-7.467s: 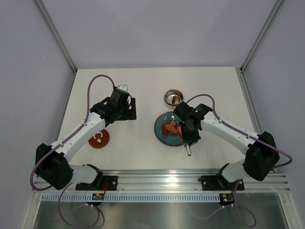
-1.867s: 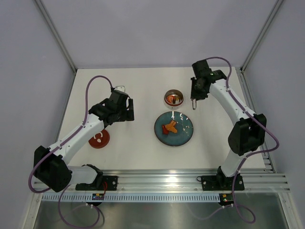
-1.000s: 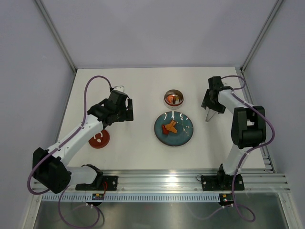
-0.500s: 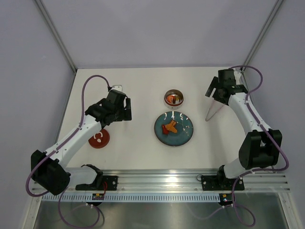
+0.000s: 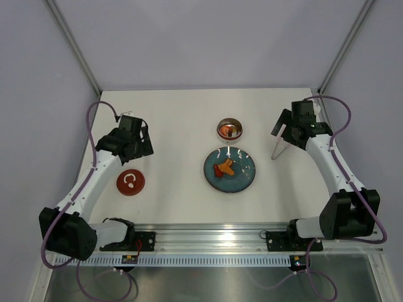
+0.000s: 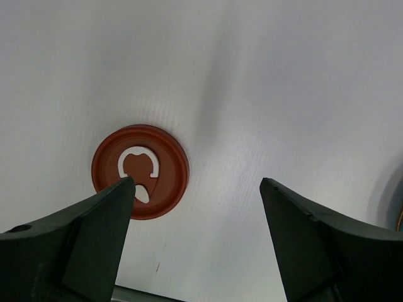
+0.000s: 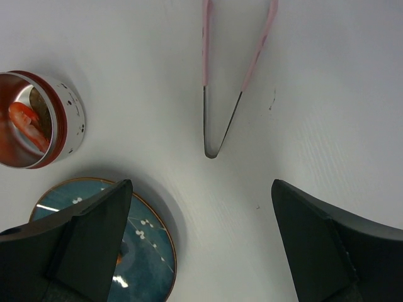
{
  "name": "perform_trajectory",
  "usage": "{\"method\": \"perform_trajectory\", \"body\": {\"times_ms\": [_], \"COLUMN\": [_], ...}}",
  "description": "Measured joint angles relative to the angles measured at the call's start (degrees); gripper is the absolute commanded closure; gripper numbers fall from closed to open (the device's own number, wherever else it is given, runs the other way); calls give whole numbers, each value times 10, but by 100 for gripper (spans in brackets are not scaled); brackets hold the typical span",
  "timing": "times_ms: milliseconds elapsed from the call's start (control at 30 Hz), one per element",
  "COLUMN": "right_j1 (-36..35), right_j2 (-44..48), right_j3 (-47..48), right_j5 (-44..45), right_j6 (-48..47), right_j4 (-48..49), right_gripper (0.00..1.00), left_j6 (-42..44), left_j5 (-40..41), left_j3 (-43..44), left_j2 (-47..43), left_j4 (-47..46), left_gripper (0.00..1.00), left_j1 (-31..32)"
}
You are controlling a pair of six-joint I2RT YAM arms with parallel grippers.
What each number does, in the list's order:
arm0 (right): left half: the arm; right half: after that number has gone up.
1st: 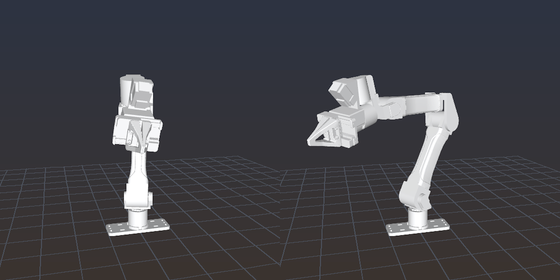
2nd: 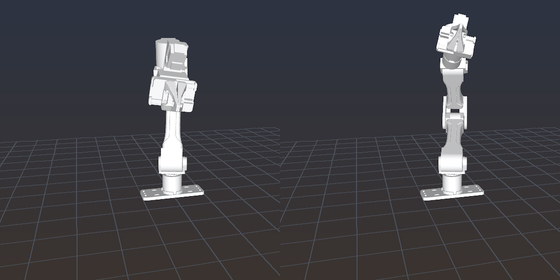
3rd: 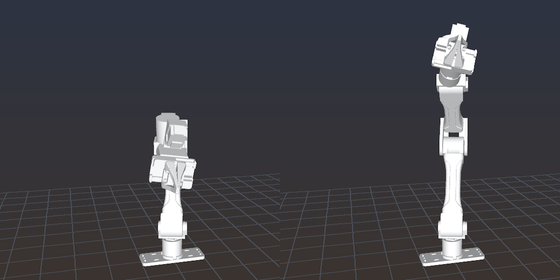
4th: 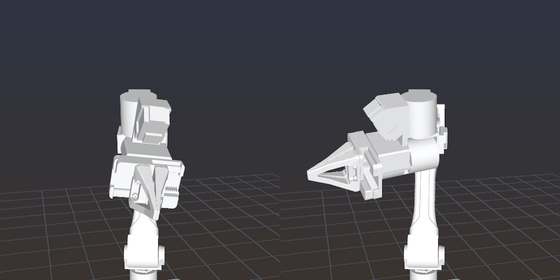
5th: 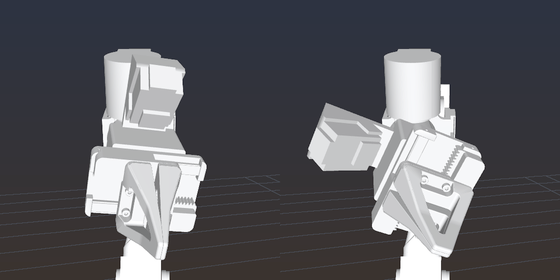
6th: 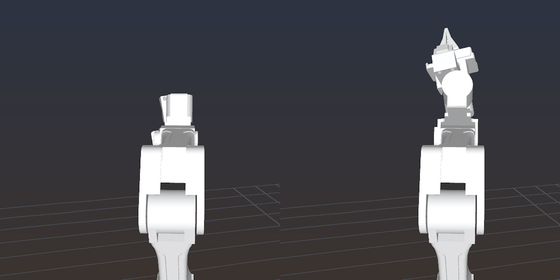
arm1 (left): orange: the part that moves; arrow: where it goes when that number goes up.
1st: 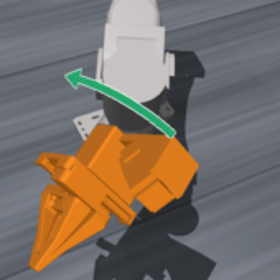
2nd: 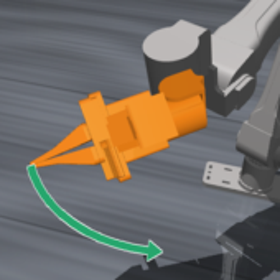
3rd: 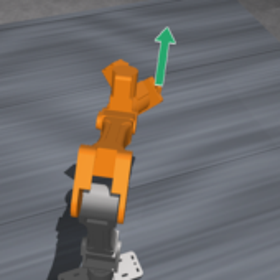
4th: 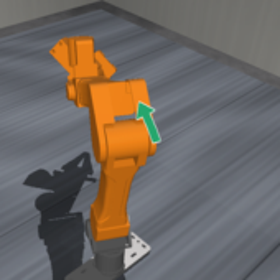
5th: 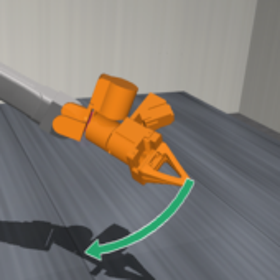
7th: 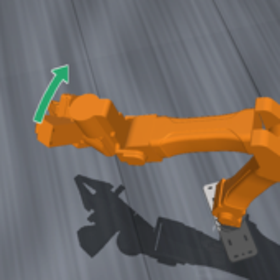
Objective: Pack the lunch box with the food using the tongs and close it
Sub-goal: Pick up the box lid from the center of the board.
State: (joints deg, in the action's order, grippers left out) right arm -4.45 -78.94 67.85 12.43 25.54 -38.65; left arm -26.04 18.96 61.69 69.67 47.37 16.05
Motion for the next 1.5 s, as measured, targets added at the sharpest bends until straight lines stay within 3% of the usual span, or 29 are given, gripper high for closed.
{"method": "perform_trajectory", "body": {"times_ms": [200,500,567,733,1067,1200,1500], "right_j1": [-9,-72,-80,-87,-87,-87,-88], "right_j2": [9,9,9,8,8,9,11], "right_j3": [-16,-17,-19,-29,-49,-58,-65], "right_j5": [-21,-36,-38,-47,-56,-61,-65], "right_j6": [10,20,22,28,32,38,43], "right_j4": [0,4,5,13,17,21,28], "right_gripper": [1,1,1,0,1,1,1], "left_j6": [-26,-74,-81,-99,-113,-94,-25], "left_j5": [-17,-90,-105,-122,-104,-88,-101], "left_j3": [-47,-133,-140,-158,-161,-148,-112], "left_j2": [4,65,82,111,85,70,153], "left_j4": [11,-10,-19,-47,-64,-56,-57], "left_gripper": [25,24,28,26,27,21,26], "left_j1": [-64,-158,-159,-159,-160,-175,-192]}}
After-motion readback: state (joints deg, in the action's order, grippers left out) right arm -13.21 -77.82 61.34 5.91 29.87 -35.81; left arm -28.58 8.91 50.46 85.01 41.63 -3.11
